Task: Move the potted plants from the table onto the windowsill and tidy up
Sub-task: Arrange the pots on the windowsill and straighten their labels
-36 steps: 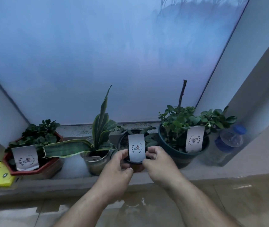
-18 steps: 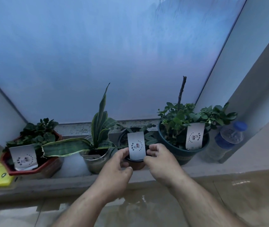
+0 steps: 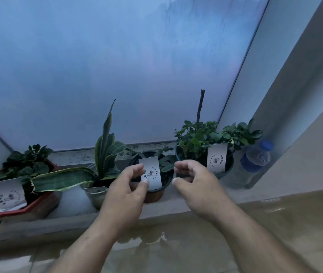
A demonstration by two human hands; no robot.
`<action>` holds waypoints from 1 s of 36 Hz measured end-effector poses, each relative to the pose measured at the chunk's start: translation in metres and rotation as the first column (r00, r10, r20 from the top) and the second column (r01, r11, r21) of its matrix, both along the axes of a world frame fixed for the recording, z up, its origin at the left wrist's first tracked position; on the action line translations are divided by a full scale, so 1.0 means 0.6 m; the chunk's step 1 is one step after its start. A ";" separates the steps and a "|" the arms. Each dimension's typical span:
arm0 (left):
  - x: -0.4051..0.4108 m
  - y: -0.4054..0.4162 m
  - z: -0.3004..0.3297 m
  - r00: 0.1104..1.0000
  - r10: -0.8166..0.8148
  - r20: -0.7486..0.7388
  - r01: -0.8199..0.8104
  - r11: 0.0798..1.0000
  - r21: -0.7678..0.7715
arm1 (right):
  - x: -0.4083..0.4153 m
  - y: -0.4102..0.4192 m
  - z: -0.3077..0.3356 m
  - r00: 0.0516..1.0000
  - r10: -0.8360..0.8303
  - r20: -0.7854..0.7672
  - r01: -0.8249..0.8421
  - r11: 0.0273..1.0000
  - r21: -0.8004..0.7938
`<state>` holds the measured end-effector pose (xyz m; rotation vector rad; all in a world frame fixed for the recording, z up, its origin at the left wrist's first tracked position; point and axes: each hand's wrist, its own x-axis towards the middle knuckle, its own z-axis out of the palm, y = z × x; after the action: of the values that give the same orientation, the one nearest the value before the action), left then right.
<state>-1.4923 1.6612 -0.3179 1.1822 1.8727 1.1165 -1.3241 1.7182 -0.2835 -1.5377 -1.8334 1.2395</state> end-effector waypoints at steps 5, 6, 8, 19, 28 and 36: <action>0.043 0.007 0.022 0.996 0.022 0.092 -0.031 0.995 0.096 | 0.068 0.012 0.031 0.956 -0.256 -0.142 0.269 0.959 0.086; 0.057 0.009 0.027 0.993 -0.003 0.117 -0.008 0.995 0.097 | 0.084 0.018 0.033 0.930 -0.330 -0.162 0.347 0.934 0.090; 0.084 0.010 0.034 0.985 -0.074 0.159 0.061 0.994 0.088 | 0.111 0.031 0.029 0.881 -0.438 -0.176 0.457 0.886 0.081; 0.192 0.052 0.043 0.948 -0.276 0.157 0.275 0.961 0.031 | 0.148 0.073 -0.013 0.936 -0.324 -0.137 0.325 0.946 -0.017; 0.216 0.081 0.034 0.968 -0.214 0.133 0.215 0.977 0.011 | 0.150 0.079 -0.017 0.941 -0.300 -0.154 0.298 0.954 -0.041; 0.212 0.087 0.027 0.964 -0.227 0.137 0.228 0.974 0.005 | 0.150 0.080 -0.013 0.944 -0.293 -0.150 0.290 0.956 -0.037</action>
<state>-1.3649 1.7134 -0.3018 1.2469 1.5932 1.0309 -1.2344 1.7659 -0.2914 -1.6036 -1.4412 1.1948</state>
